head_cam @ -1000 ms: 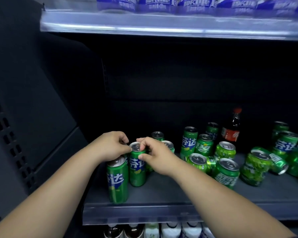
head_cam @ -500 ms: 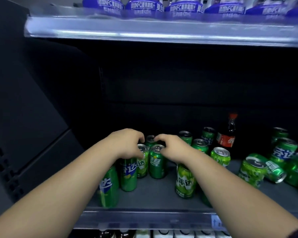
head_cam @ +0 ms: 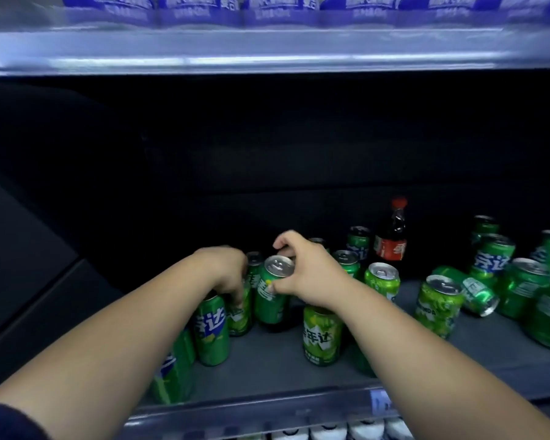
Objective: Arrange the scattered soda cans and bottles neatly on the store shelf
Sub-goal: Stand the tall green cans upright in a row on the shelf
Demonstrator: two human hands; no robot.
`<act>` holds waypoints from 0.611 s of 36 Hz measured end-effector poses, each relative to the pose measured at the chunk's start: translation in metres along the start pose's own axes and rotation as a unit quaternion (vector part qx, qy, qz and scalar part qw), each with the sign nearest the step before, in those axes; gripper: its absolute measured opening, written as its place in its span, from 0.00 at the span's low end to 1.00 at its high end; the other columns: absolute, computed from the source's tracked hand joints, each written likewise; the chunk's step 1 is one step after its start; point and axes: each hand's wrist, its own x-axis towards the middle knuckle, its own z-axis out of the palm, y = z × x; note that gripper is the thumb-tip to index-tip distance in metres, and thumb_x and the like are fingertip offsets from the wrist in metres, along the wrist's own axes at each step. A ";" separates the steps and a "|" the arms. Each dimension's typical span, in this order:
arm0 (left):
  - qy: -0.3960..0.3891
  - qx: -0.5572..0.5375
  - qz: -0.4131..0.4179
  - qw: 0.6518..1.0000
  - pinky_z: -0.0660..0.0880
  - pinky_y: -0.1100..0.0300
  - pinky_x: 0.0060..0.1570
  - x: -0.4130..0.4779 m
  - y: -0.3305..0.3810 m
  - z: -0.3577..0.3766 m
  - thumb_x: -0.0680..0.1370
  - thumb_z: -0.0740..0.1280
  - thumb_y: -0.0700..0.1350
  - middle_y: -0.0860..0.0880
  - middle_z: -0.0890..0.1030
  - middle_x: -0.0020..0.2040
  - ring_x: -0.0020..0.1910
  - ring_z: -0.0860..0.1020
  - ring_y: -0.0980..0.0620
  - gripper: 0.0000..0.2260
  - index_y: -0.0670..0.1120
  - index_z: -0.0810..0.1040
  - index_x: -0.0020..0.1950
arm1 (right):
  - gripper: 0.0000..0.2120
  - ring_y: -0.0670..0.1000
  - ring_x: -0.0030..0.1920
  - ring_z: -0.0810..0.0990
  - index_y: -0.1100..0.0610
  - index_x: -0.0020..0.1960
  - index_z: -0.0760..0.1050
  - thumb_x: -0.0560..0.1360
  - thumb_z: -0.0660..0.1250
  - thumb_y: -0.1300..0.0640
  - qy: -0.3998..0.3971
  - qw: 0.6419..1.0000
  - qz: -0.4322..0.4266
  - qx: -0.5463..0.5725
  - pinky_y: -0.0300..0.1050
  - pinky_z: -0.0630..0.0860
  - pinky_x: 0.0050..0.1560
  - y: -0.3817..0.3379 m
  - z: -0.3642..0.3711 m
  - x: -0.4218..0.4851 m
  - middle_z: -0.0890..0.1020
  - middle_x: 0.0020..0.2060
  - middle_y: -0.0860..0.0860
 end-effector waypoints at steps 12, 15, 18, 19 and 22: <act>0.266 -0.041 0.062 0.961 0.78 0.56 0.45 -0.046 0.031 -0.041 0.54 0.65 0.66 0.55 0.80 0.49 0.48 0.79 0.50 0.32 0.59 0.75 0.57 | 0.28 0.41 0.55 0.81 0.40 0.55 0.72 0.62 0.82 0.55 0.209 0.971 -0.060 0.103 0.47 0.79 0.53 0.014 -0.134 -0.090 0.83 0.52 0.42; 0.319 -0.101 0.093 0.938 0.78 0.54 0.48 -0.064 0.060 -0.056 0.54 0.65 0.64 0.56 0.80 0.49 0.48 0.79 0.50 0.30 0.59 0.75 0.55 | 0.29 0.44 0.57 0.81 0.39 0.56 0.71 0.63 0.82 0.52 0.202 0.977 -0.049 0.057 0.53 0.80 0.53 0.035 -0.176 -0.116 0.82 0.53 0.42; 0.337 -0.176 0.112 0.918 0.77 0.54 0.49 -0.078 0.099 -0.067 0.59 0.72 0.59 0.55 0.79 0.50 0.48 0.78 0.53 0.25 0.59 0.76 0.55 | 0.27 0.42 0.56 0.80 0.42 0.55 0.73 0.62 0.82 0.53 0.181 0.983 -0.013 -0.002 0.50 0.80 0.50 0.065 -0.203 -0.140 0.82 0.52 0.41; 0.338 -0.209 0.121 0.910 0.77 0.54 0.50 -0.081 0.112 -0.069 0.59 0.72 0.58 0.56 0.79 0.51 0.48 0.78 0.54 0.25 0.59 0.77 0.56 | 0.26 0.41 0.56 0.80 0.43 0.55 0.74 0.62 0.82 0.54 0.174 0.985 -0.002 -0.009 0.48 0.79 0.51 0.078 -0.209 -0.147 0.82 0.52 0.41; 0.343 -0.283 0.145 0.884 0.78 0.55 0.49 -0.084 0.154 -0.071 0.61 0.75 0.55 0.59 0.80 0.49 0.47 0.78 0.61 0.23 0.59 0.77 0.54 | 0.24 0.40 0.53 0.80 0.44 0.52 0.75 0.62 0.83 0.57 0.160 0.987 0.030 -0.010 0.41 0.77 0.51 0.121 -0.223 -0.162 0.82 0.50 0.40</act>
